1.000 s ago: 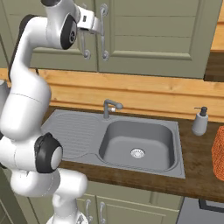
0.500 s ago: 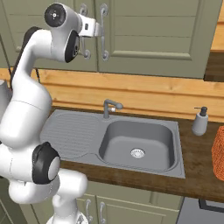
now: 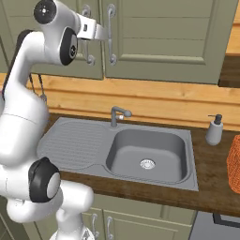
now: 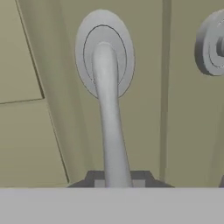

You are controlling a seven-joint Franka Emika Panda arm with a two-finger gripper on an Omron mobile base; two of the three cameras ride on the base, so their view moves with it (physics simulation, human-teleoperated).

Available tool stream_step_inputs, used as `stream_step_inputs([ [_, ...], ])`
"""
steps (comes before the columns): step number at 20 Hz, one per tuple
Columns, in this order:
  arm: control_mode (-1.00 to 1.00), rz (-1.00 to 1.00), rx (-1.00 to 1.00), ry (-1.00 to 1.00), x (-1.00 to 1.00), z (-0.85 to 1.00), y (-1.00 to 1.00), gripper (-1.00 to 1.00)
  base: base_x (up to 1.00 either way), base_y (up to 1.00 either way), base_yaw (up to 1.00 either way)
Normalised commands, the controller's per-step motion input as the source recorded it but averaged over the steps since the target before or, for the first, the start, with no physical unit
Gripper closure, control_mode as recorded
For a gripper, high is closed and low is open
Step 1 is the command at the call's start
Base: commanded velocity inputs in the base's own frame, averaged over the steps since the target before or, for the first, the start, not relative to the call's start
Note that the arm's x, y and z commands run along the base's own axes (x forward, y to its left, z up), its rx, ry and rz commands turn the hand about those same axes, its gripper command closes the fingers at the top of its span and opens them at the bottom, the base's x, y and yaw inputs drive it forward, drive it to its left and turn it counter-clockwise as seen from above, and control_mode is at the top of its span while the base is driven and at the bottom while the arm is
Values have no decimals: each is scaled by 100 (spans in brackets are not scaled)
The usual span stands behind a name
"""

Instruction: Open the cabinet, pick up the bread from the cabinet and place it in the basket. Then move the basket to the dining counter.

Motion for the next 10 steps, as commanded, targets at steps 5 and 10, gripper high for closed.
stream_step_inputs([
  [5,-100,-28,-3,0,-98,0,63,100,0,0,0],
  [10,-100,-23,-13,0,-100,0,92,100,0,0,0],
])
